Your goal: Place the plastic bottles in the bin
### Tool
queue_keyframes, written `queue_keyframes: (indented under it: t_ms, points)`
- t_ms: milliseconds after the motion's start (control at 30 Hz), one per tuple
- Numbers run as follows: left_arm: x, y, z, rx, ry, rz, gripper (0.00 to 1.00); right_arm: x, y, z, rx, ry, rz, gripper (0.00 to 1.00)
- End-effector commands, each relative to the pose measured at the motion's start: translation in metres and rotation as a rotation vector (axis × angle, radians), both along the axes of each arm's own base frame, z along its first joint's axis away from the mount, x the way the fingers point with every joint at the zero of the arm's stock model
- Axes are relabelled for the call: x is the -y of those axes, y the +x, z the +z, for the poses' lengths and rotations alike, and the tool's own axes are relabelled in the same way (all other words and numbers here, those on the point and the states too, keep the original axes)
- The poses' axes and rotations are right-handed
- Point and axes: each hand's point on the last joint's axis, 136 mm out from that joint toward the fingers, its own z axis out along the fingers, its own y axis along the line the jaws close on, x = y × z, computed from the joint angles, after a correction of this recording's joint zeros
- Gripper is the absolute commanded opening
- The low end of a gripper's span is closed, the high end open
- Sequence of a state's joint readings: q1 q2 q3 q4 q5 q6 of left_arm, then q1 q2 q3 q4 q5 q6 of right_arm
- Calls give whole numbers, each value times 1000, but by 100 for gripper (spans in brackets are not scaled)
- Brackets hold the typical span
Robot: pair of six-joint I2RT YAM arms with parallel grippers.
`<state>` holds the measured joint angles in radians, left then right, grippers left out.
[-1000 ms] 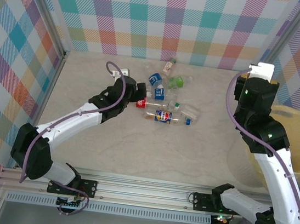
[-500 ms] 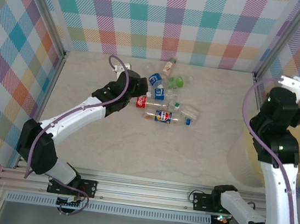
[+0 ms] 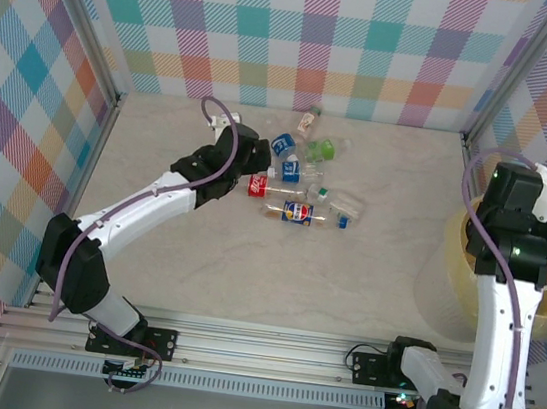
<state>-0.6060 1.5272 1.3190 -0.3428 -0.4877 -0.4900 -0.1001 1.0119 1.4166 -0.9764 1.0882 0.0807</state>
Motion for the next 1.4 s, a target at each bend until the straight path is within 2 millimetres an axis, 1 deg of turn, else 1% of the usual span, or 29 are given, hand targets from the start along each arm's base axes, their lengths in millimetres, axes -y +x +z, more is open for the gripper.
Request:
queue_keyframes:
  t_ms: [0, 67, 100, 233, 367, 533, 667, 833, 933, 967, 1033, 1167, 1267, 1367]
  points:
    - [-5, 3, 14, 7, 0, 10, 100, 5, -21, -19, -69, 59, -72, 73]
    - [-7, 2, 13, 6, 4, 14, 100, 6, -16, -24, -95, 63, -76, 86]
    - [-7, 1, 13, 5, 5, 16, 100, 7, -14, -25, -99, 66, -80, 90]
    - [-11, -3, 9, 10, 4, 20, 100, 7, -7, -20, -94, 76, -81, 100]
    - [-17, -6, 6, 7, 11, 33, 100, 1, 1, -20, -41, 123, -36, 100]
    - [-25, -7, -5, -35, -6, 67, 100, -15, 15, -25, 45, 232, 69, 100]
    - [-25, -9, -22, -79, -55, 72, 100, -35, 29, -26, 125, 340, 184, 100]
    - [-35, -12, -41, -149, -78, 114, 100, -63, 49, -26, 220, 464, 339, 100]
    - [-38, -13, -47, -173, -96, 115, 100, -83, 60, -21, 289, 538, 449, 100]
    - [-37, -12, -49, -181, -106, 109, 100, -93, 64, -17, 321, 564, 510, 100]
    - [-39, -11, -55, -206, -112, 112, 100, -116, 73, -8, 382, 619, 648, 100]
    - [-46, -9, -68, -265, -113, 144, 100, -171, 86, 12, 507, 757, 963, 100]
    - [-46, -5, -78, -308, -126, 135, 100, -204, 91, 16, 527, 882, 1134, 100]
    - [-47, 0, -87, -347, -124, 135, 100, -225, 93, 16, 500, 938, 1224, 100]
